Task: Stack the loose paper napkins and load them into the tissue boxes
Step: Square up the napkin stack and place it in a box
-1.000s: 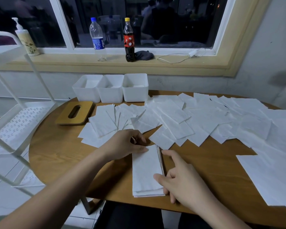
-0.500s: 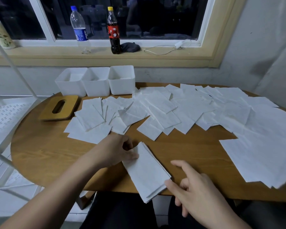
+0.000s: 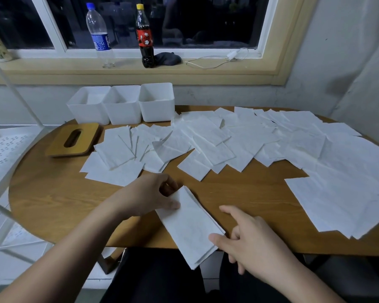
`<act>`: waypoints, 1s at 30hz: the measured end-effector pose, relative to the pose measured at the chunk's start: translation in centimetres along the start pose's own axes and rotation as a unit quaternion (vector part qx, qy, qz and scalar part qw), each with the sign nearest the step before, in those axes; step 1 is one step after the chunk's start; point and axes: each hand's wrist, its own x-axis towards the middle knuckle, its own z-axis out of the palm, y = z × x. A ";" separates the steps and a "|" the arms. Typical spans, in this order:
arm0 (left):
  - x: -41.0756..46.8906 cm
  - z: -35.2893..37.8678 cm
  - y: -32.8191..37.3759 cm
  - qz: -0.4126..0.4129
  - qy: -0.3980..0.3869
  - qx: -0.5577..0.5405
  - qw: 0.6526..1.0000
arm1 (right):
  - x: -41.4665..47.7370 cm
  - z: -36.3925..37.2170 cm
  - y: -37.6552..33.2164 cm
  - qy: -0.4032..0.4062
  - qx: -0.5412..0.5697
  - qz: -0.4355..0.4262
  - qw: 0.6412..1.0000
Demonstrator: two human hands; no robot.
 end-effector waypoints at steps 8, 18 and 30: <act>0.1 -0.4 -0.4 0.019 -0.041 -0.002 0.999 | 0.4 -0.2 0.0 -0.005 -0.023 -0.007 1.000; -1.9 -1.2 -0.4 0.069 0.032 -0.181 0.980 | 2.4 0.4 1.7 0.118 -0.003 -0.089 0.989; -2.9 2.1 -0.3 0.114 0.134 -0.345 0.922 | 5.6 -0.9 -0.4 0.144 0.256 -0.149 0.944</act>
